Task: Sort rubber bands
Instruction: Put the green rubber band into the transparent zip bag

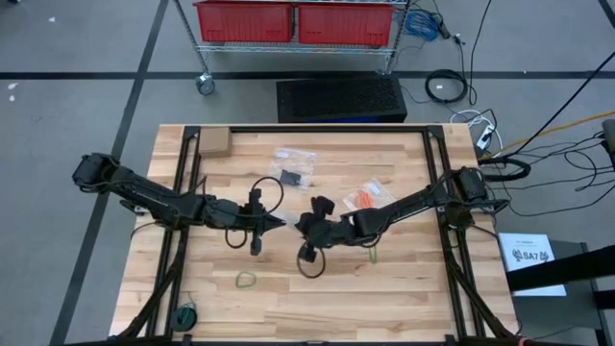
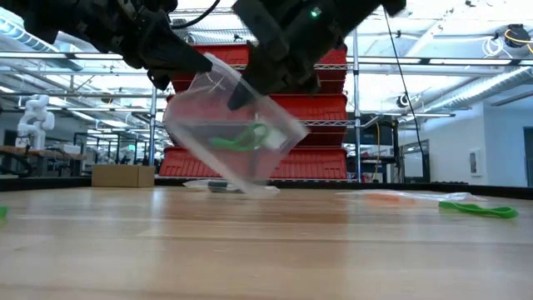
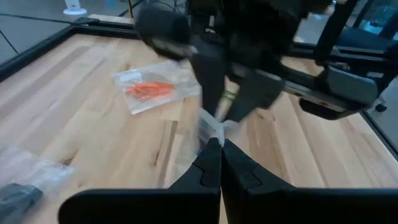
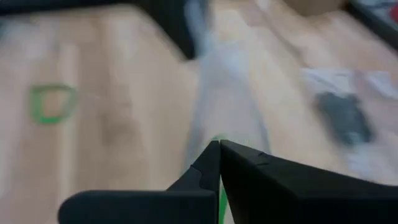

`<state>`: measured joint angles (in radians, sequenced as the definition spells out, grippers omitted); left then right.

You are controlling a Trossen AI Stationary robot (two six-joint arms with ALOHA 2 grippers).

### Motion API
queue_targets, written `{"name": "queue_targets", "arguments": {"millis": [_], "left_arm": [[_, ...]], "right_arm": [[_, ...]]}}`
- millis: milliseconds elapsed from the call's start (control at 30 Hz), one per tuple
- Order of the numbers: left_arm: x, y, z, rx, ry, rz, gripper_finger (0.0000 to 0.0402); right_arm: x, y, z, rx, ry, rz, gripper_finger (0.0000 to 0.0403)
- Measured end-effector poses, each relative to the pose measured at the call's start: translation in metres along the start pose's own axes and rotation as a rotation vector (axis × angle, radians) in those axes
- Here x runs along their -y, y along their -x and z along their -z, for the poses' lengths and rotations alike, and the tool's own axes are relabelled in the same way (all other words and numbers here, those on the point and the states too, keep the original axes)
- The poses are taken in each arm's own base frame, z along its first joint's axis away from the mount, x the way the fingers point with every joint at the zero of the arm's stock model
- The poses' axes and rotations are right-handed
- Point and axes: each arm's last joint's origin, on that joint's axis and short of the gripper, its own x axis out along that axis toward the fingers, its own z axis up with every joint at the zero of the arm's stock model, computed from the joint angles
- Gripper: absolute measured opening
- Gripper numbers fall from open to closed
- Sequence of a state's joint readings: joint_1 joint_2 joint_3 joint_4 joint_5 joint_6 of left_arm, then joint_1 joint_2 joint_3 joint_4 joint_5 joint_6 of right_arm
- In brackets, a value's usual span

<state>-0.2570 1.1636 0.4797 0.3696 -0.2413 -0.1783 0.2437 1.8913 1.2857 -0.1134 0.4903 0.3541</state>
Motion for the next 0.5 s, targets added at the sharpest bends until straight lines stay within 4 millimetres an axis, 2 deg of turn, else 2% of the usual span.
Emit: {"name": "queue_targets", "arguments": {"millis": [133, 300, 400, 500], "left_arm": [[0.005, -0.006, 0.005, -0.006, -0.006, 0.015, 0.0], [0.009, -0.01, 0.006, 0.006, -0.008, 0.032, 0.0], [0.012, -0.01, 0.002, 0.017, -0.007, 0.04, 0.0], [0.014, -0.011, -0.001, 0.027, -0.009, 0.045, 0.0]], "right_arm": [[-0.003, -0.005, -0.006, -0.045, -0.01, 0.074, 0.0], [-0.007, -0.011, -0.001, -0.13, 0.006, -0.097, 0.0], [-0.01, -0.017, 0.003, -0.127, 0.025, -0.119, 0.0003], [-0.011, -0.018, 0.001, -0.107, 0.019, -0.122, 0.0024]]}}
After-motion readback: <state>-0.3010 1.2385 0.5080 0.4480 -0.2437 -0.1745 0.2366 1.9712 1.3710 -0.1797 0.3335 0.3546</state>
